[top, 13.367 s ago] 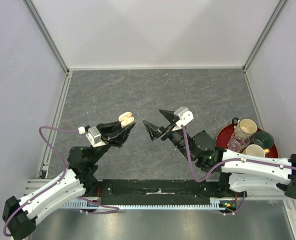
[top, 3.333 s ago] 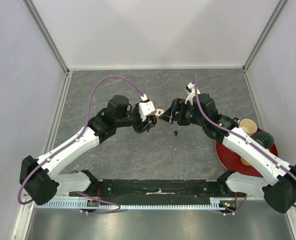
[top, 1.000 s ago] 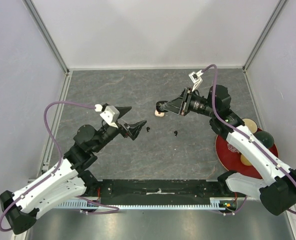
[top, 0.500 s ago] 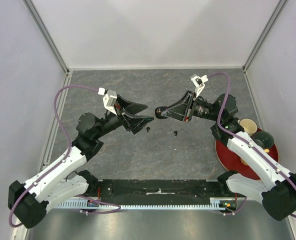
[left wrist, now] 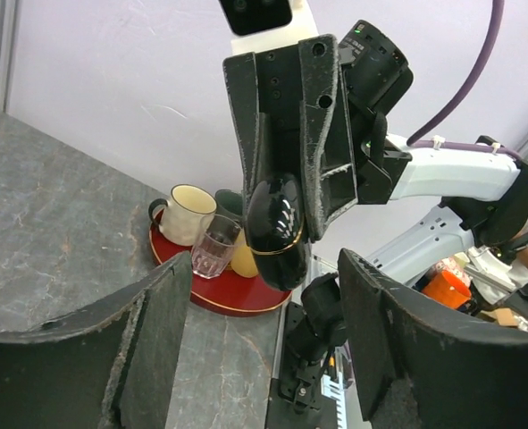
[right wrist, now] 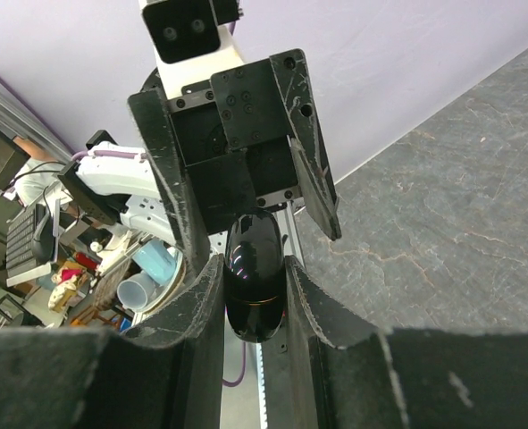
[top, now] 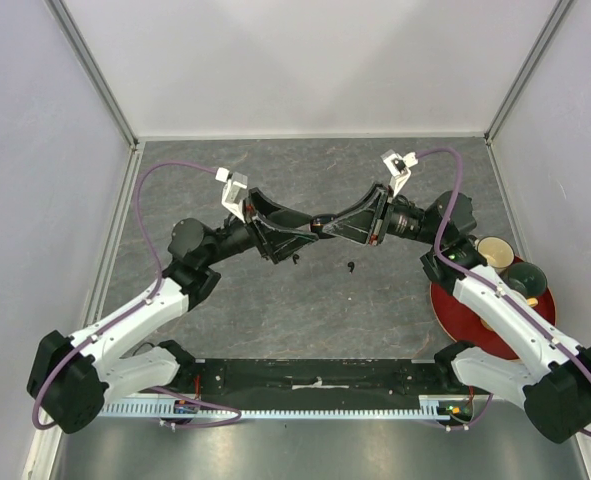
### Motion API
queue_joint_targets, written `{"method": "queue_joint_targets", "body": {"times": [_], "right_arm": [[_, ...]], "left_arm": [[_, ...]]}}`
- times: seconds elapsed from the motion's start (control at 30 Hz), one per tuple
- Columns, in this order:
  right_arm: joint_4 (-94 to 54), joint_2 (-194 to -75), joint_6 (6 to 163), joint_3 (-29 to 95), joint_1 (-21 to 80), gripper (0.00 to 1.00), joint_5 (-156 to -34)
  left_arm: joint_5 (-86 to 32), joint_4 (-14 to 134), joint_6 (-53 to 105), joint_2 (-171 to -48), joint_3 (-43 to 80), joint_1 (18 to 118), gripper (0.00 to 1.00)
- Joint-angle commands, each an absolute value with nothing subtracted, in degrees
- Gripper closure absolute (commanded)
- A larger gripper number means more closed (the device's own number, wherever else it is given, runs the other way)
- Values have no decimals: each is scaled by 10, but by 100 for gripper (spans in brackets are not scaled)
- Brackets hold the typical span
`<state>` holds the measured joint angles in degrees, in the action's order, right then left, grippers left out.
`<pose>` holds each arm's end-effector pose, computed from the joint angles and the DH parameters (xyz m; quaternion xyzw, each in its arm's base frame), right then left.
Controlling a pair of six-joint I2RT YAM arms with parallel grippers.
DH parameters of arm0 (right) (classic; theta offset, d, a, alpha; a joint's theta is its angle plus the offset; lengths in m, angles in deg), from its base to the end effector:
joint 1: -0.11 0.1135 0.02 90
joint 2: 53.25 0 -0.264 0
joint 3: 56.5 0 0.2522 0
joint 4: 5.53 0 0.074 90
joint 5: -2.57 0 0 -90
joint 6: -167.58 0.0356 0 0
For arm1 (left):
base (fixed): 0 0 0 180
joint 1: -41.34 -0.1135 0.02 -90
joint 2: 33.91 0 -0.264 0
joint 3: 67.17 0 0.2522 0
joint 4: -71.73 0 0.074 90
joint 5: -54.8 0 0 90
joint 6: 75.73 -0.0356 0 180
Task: Insert the wireless bluetooth earbuds into the charging case
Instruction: Place the charging case at the center of the board.
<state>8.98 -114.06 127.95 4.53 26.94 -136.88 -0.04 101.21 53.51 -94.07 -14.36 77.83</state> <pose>0.1996 0.1313 0.3696 -0.2111 0.6106 0.6484 0.4028 0.1762 -0.1558 0.3491 0.2377 0.5380 -0.6186 0.5209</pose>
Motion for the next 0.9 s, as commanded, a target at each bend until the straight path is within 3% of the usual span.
{"method": "queue_joint_targets", "body": {"times": [0.0, 0.17, 0.27, 0.37, 0.5, 0.63, 0.87], "right_arm": [[124, -1127, 1279, 39, 269, 94, -1366], [78, -1127, 1247, 48, 269, 94, -1326], [-128, -1127, 1167, 74, 269, 94, -1218], [-191, -1149, 1183, 54, 269, 94, -1179], [-146, -1178, 1263, -55, 270, 92, -1232], [-89, -1191, 1309, -162, 279, 90, -1209], [-7, -1260, 1334, -209, 313, 88, -1134]], "left_arm": [[17, 1063, 573, -959, -119, 778, 31], [-1, 1034, 559, -952, -119, 777, 34], [-85, 909, 467, -897, -118, 777, 30], [-177, 791, 403, -830, -115, 777, 25], [-262, 706, 367, -765, -126, 777, 21], [-276, 682, 374, -736, -145, 777, 20], [-262, 689, 407, -756, -151, 777, 20]]}}
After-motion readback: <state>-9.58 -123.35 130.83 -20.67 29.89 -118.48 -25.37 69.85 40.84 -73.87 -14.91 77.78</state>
